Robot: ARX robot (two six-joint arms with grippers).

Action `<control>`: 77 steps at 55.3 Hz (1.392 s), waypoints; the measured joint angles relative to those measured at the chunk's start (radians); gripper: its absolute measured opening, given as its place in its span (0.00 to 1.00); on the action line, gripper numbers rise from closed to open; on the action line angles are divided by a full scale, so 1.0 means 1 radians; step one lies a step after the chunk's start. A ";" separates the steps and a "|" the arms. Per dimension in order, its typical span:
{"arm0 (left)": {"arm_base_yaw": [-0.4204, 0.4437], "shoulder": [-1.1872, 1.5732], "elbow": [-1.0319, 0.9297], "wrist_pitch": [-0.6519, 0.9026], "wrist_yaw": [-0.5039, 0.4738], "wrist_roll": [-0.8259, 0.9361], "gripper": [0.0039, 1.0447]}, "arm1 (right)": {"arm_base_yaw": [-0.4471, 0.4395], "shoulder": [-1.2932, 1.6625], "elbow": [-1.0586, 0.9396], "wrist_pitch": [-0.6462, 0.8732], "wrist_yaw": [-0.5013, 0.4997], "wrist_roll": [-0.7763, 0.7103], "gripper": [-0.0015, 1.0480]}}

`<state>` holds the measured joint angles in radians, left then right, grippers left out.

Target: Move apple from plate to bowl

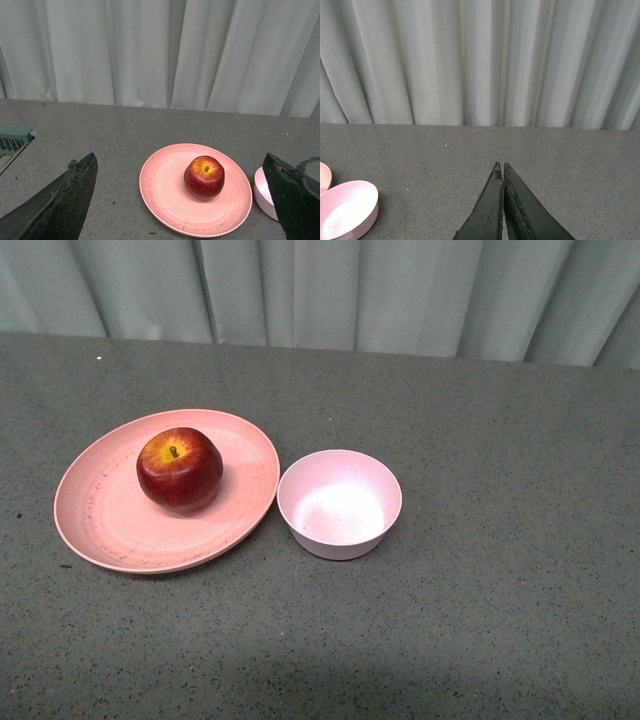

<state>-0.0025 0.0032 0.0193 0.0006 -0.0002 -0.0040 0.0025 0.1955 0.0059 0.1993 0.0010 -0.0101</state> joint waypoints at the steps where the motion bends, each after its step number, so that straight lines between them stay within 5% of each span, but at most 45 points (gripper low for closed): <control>1: 0.000 0.000 0.000 0.000 0.000 0.000 0.94 | 0.000 -0.007 0.000 -0.007 0.000 0.000 0.01; 10: 0.000 0.000 0.000 0.000 0.000 0.000 0.94 | 0.000 -0.153 0.000 -0.187 -0.002 0.000 0.01; 23: 0.000 0.000 0.000 0.000 0.000 0.000 0.94 | 0.000 -0.190 0.000 -0.198 -0.002 -0.001 0.02; 32: 0.000 0.000 0.000 0.000 0.000 0.000 0.94 | 0.000 -0.191 0.000 -0.198 -0.002 0.000 0.27; 50: 0.000 0.000 0.000 0.000 0.000 0.000 0.94 | 0.000 -0.191 0.000 -0.198 -0.002 0.000 0.92; 58: 0.000 0.000 0.000 0.000 -0.001 0.000 0.94 | 0.000 -0.191 0.000 -0.198 -0.002 0.000 0.91; 63: -0.060 0.139 0.035 -0.098 -0.200 -0.048 0.94 | 0.000 -0.192 0.000 -0.198 -0.002 0.001 0.91; 77: -0.110 0.598 0.049 0.290 -0.114 -0.077 0.94 | 0.000 -0.192 0.000 -0.198 -0.002 0.000 0.91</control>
<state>-0.1123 0.6010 0.0685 0.2909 -0.1146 -0.0807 0.0025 0.0036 0.0063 0.0017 -0.0010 -0.0097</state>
